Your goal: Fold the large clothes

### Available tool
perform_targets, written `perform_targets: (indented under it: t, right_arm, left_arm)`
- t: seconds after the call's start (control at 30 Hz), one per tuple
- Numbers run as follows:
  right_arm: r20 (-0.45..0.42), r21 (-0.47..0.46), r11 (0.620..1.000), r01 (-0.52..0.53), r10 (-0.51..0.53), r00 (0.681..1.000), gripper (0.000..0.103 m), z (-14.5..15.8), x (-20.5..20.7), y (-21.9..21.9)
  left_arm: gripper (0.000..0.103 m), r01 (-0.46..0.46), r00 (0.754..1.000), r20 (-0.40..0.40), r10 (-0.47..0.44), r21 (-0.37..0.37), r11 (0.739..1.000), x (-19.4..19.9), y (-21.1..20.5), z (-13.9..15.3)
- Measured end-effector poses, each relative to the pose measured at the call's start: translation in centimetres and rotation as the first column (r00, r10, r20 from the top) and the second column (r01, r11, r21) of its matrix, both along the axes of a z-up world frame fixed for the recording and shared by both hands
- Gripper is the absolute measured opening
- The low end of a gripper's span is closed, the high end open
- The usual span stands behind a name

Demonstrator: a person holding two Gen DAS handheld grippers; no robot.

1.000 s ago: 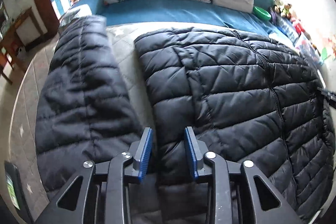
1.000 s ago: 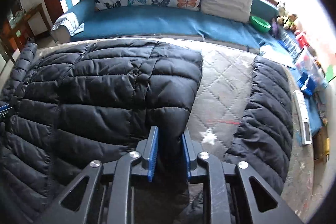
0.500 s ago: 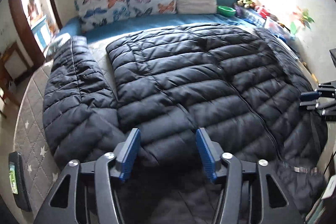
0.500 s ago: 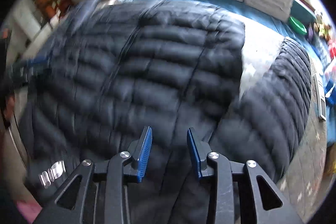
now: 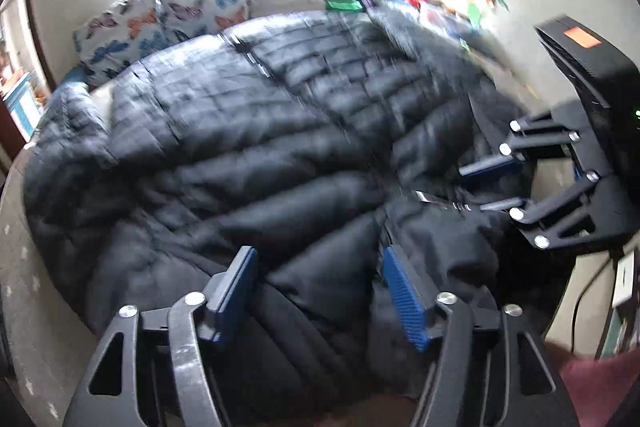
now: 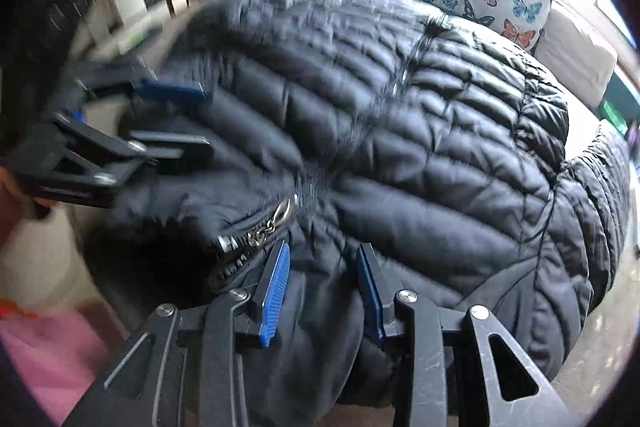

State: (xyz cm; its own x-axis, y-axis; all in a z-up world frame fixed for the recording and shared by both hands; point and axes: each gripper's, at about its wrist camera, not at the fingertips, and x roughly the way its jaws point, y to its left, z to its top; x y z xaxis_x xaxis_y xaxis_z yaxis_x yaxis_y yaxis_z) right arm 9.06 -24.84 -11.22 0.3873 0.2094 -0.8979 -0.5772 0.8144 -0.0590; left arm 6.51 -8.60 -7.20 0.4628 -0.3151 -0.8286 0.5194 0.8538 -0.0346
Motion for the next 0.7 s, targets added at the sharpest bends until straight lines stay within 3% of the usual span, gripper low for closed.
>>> perform_targets:
  t: [0.07,0.13,0.2,0.33,0.37,0.47,0.53,0.63,0.7]
  right_arm:
    - [0.054,-0.016,1.000,-0.005,0.006,0.999,0.039,-0.7,-0.8,0.0]
    - [0.048,-0.074,0.997,-0.034,0.037,0.998,0.039,0.2,-0.7,0.7]
    - [0.048,-0.066,0.997,-0.034,0.038,0.998,0.039,1.7,-0.3,1.0]
    - [0.108,0.003,0.999,-0.032,0.031,0.994,0.040,5.1,0.6,1.7]
    - [0.112,0.016,0.999,-0.032,0.030,0.993,0.040,5.3,1.0,2.0]
    - [0.058,0.097,0.994,-0.050,0.044,0.997,0.056,4.6,1.6,3.0]
    - [0.006,0.116,0.991,-0.063,0.062,0.998,0.056,3.1,1.9,3.8]
    - [-0.071,0.053,0.996,-0.070,0.074,0.995,0.057,0.0,2.1,5.3]
    - [-0.030,0.016,0.995,-0.097,0.097,0.995,0.061,-0.4,1.5,5.8]
  left_arm:
    - [0.070,0.002,1.000,0.011,-0.002,0.030,1.000,-0.5,-0.2,-1.3]
    - [0.070,0.008,1.000,0.003,-0.008,0.008,1.000,-0.6,0.1,-0.6]
    - [0.070,-0.013,1.000,-0.018,0.012,-0.043,0.999,-0.1,1.3,1.0]
    - [0.070,-0.116,0.992,0.048,0.120,-0.091,0.989,1.7,5.7,5.4]
    - [0.070,-0.159,0.985,0.059,0.165,-0.093,0.983,2.6,7.1,6.4]
    - [0.070,-0.286,0.955,0.057,0.292,-0.092,0.954,6.2,11.9,8.4]
    - [0.070,-0.382,0.921,0.048,0.387,-0.089,0.920,9.5,15.3,9.3]
    - [0.070,-0.482,0.875,-0.002,0.485,-0.113,0.869,14.5,20.5,9.8]
    - [0.070,-0.513,0.858,-0.034,0.513,-0.123,0.850,18.2,23.5,9.5]
